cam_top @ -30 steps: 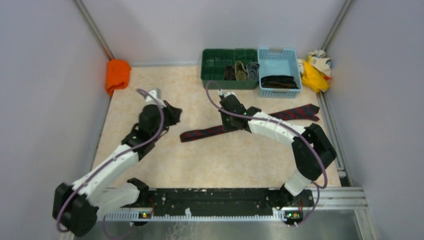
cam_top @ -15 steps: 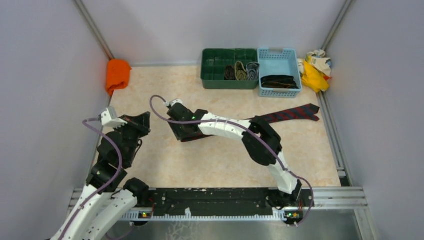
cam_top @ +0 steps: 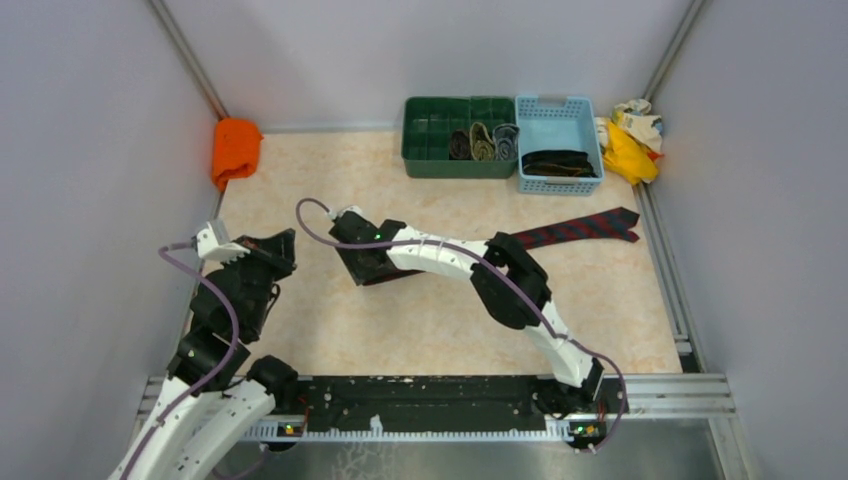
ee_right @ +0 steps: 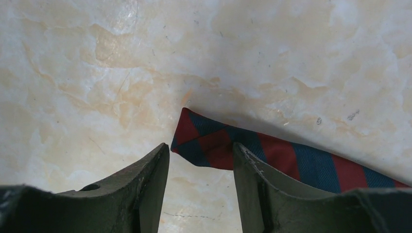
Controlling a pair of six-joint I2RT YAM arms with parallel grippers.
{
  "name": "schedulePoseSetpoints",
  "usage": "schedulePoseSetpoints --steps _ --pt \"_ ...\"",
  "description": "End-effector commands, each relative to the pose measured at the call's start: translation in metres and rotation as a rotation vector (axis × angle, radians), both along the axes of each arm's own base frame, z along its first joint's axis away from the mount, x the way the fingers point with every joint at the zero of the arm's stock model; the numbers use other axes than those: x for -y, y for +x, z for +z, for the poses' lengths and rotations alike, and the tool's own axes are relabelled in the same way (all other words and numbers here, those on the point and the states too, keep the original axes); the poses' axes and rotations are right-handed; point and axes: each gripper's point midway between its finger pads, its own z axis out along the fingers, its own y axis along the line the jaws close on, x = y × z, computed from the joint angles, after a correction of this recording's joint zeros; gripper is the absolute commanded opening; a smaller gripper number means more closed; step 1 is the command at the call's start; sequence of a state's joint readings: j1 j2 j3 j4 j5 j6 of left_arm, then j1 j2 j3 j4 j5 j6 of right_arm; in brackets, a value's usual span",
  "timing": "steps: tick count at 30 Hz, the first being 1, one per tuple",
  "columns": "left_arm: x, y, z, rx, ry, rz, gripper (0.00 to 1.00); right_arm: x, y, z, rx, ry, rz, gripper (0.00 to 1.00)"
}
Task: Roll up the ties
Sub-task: Roll the tie at the center of the board.
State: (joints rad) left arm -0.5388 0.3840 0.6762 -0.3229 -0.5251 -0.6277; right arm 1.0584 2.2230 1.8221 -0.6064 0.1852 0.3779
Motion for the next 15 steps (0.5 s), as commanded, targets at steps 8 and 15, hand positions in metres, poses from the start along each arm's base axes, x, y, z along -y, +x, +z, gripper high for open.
schedulePoseSetpoints --steps 8,15 --pt "-0.002 -0.001 0.002 0.008 0.013 0.006 0.0 -0.019 -0.027 -0.023 -0.055 -0.022 0.029 0.49" --pt "-0.001 0.0 0.001 0.011 0.014 0.001 0.0 -0.011 -0.027 -0.033 -0.055 -0.07 0.005 0.31"
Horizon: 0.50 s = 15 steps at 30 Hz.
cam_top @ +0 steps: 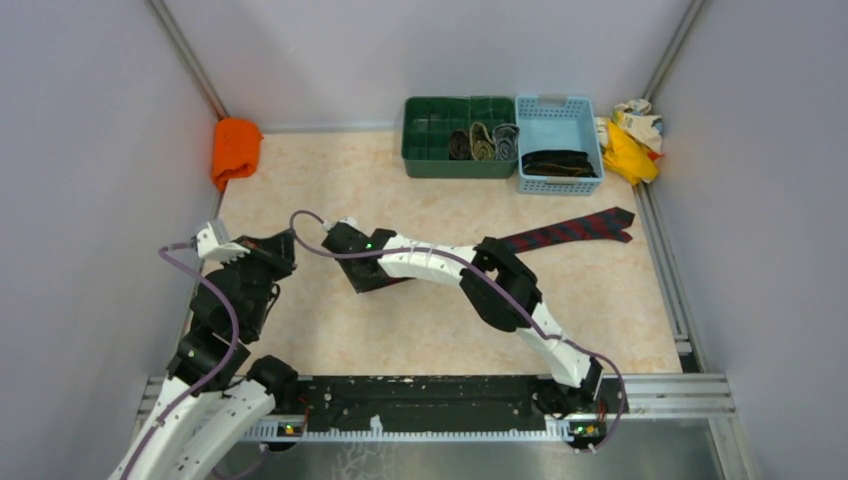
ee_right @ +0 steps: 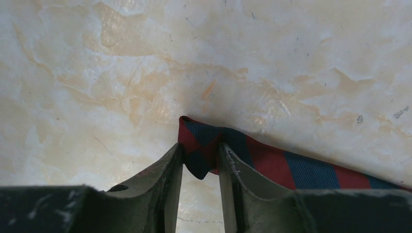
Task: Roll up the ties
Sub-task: Roll the tie at the center of the board.
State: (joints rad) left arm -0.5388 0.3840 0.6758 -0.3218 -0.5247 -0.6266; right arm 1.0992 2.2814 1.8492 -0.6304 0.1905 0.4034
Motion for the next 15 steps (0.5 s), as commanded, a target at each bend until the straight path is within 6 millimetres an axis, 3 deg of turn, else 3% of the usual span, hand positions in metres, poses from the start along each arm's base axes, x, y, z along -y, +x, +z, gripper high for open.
schedulePoseSetpoints --steps 1,7,11,15 --pt "-0.001 0.0 0.0 0.008 0.014 0.0 0.0 -0.001 -0.007 -0.011 -0.023 -0.035 -0.017 0.29" --pt "0.003 0.002 -0.001 0.01 0.013 -0.015 0.0 0.001 -0.001 -0.004 0.017 -0.015 -0.05 0.26" --pt "0.011 0.006 -0.005 0.004 0.016 -0.04 0.0 -0.003 0.007 0.021 0.065 0.075 -0.049 0.24" --pt "0.019 0.013 -0.01 -0.015 0.008 -0.056 0.0 -0.008 0.009 0.053 0.06 0.225 -0.015 0.12"
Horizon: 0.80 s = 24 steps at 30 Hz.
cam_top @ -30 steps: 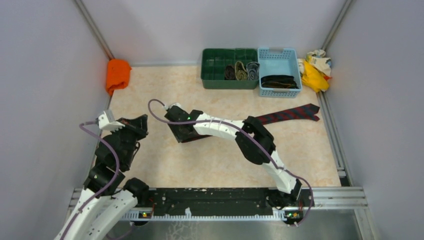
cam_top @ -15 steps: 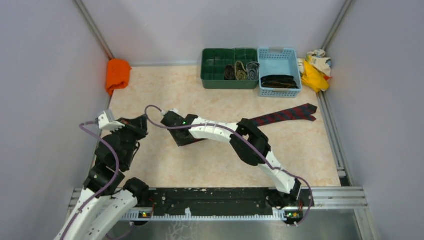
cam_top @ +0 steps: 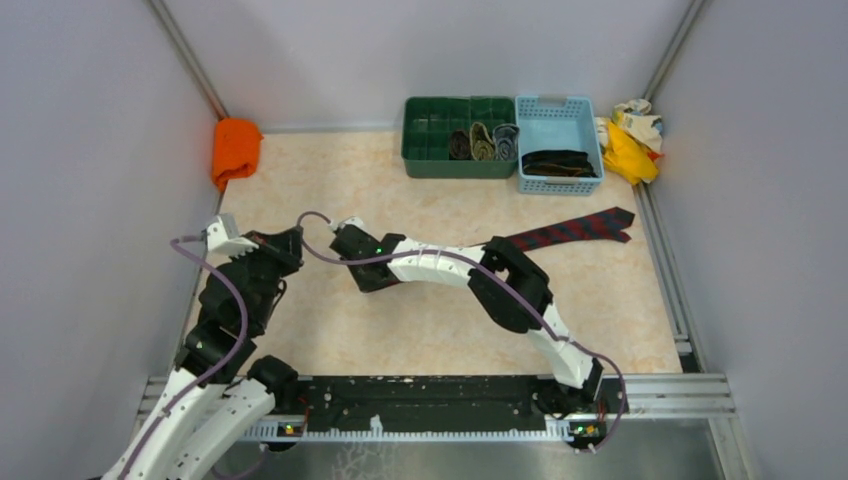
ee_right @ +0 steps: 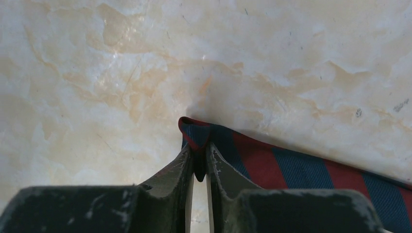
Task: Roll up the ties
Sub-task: Roll the tie at the center of the board.
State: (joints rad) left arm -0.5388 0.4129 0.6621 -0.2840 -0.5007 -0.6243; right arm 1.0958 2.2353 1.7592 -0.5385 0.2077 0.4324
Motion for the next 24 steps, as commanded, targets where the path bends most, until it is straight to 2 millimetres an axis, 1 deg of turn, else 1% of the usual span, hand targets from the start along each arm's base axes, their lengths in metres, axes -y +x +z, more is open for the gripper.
schedulePoseSetpoints --steps 1,2,5,7,8,13,15,19,24 --pt "0.012 0.009 -0.008 -0.011 0.008 -0.031 0.0 -0.01 0.005 0.058 0.029 0.213 0.035 0.09" --pt "0.012 0.012 -0.009 -0.01 0.01 -0.028 0.0 -0.009 0.004 0.063 0.014 0.255 0.047 0.07" --pt "0.016 0.019 -0.014 -0.016 0.014 -0.025 0.0 -0.004 -0.001 0.072 -0.062 0.37 0.072 0.01" --pt "0.023 0.025 -0.019 -0.018 0.018 -0.041 0.0 0.002 -0.003 0.075 -0.105 0.441 0.078 0.0" --pt "0.028 0.029 -0.024 -0.029 0.024 -0.057 0.0 0.008 -0.006 0.07 -0.146 0.472 0.087 0.0" --pt "0.05 0.046 -0.055 -0.112 0.05 -0.111 0.0 0.023 -0.007 0.074 -0.237 0.649 0.095 0.0" --pt "0.061 0.052 -0.061 -0.109 0.068 -0.152 0.0 0.03 -0.004 0.076 -0.269 0.716 0.09 0.0" --pt "0.081 0.059 -0.078 -0.12 0.086 -0.233 0.0 0.05 0.0 0.068 -0.322 0.774 0.051 0.0" --pt "0.109 0.062 -0.095 -0.119 0.11 -0.373 0.0 0.073 0.007 0.061 -0.299 0.781 0.0 0.0"
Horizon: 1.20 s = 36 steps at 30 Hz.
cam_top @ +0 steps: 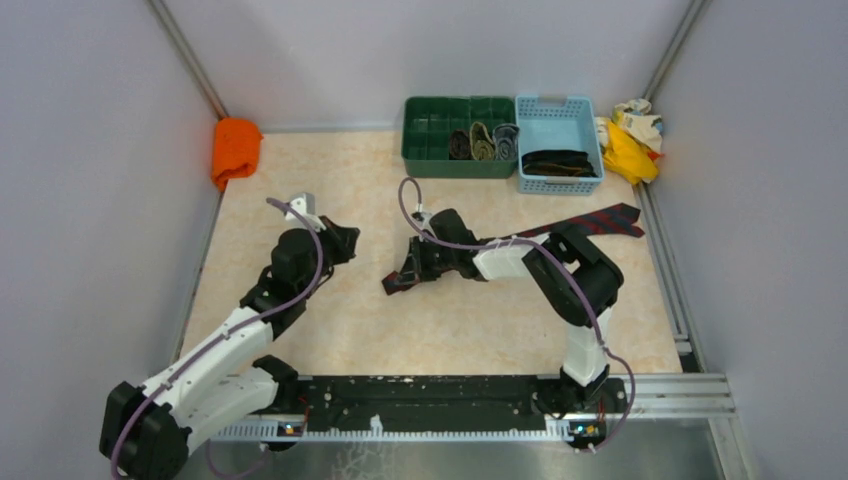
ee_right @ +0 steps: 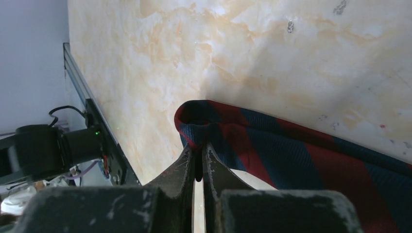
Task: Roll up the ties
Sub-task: Roll the tie at the center of the board.
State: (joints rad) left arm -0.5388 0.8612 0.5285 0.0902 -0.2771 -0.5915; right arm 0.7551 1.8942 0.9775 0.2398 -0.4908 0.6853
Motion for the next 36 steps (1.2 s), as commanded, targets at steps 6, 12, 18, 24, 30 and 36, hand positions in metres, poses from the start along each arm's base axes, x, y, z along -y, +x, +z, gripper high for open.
schedulePoseSetpoints --steps 6,12,18,24,30,36 --pt "0.052 0.007 -0.023 0.003 -0.006 -0.244 0.0 0.004 0.013 0.065 0.102 0.239 0.001 0.0" --pt "0.023 0.01 -0.028 -0.016 0.018 -0.088 0.0 -0.013 0.009 0.071 0.041 0.315 0.053 0.0" --pt "0.005 0.007 -0.024 -0.011 0.05 -0.015 0.0 -0.035 0.006 0.061 -0.008 0.338 0.085 0.0" --pt "-0.001 0.007 -0.027 -0.022 0.063 0.01 0.0 -0.05 0.006 0.053 -0.028 0.343 0.103 0.0" --pt "-0.002 0.008 -0.029 -0.038 0.073 0.02 0.0 -0.053 0.01 0.057 -0.033 0.353 0.105 0.0" --pt "0.001 0.01 -0.03 -0.04 0.075 0.008 0.0 -0.036 0.013 0.054 -0.03 0.345 0.073 0.0"
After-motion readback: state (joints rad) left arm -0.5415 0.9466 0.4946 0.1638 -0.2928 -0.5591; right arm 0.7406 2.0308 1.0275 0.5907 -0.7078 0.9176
